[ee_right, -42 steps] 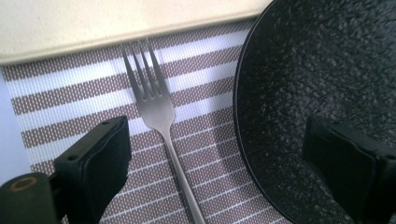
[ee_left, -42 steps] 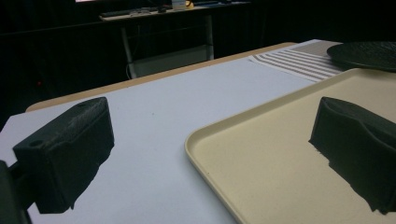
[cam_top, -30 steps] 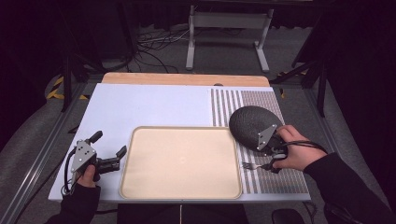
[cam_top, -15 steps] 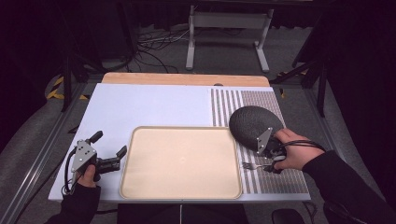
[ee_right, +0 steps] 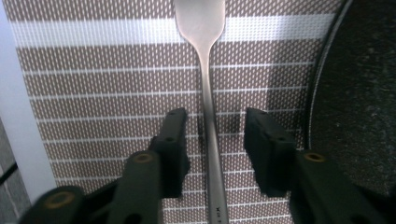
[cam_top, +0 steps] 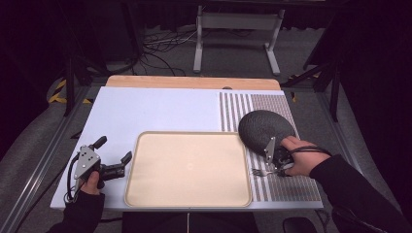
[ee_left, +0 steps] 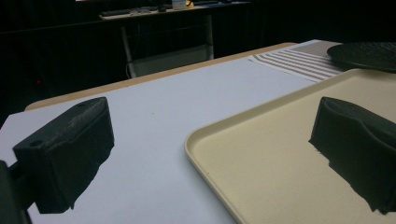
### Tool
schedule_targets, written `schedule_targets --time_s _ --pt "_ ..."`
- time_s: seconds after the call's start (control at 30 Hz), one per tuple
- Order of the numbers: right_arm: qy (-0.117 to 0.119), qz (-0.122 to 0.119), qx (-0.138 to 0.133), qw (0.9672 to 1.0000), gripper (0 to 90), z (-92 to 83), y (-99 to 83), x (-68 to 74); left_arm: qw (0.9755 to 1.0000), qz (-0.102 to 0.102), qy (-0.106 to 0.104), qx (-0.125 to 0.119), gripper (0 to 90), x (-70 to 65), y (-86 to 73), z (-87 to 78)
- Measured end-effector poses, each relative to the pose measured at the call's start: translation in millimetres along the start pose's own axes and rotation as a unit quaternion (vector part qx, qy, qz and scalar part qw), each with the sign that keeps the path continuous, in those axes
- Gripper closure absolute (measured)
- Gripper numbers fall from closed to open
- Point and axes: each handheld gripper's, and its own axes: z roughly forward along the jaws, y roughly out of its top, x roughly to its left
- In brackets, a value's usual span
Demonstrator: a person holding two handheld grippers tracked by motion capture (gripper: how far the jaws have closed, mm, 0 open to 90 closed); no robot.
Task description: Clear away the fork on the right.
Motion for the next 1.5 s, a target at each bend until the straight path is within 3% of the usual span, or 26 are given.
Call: schedule_targets --time_s 0.4,0.67,1.03,1.5 --pt "0.004 -0.04 0.024 0.9989 84.1 4.9 4.3 0.6 1.0 0.0 0.001 0.0 0.2 0.0 -0.2 0.1" --pt "0.005 -0.045 0.025 0.9986 84.5 5.0 4.9 -0.2 1.0 -0.001 0.001 0.0 0.2 0.3 -0.2 -0.2" --pt "0.006 -0.037 0.015 0.9992 84.9 3.6 4.2 0.1 1.0 -0.001 0.001 0.0 0.2 0.8 0.0 -0.5" --pt "-0.024 0.0 -0.033 0.9992 84.9 -34.7 7.0 -0.9 1.0 -0.002 0.001 0.0 0.2 0.5 0.0 -0.5"
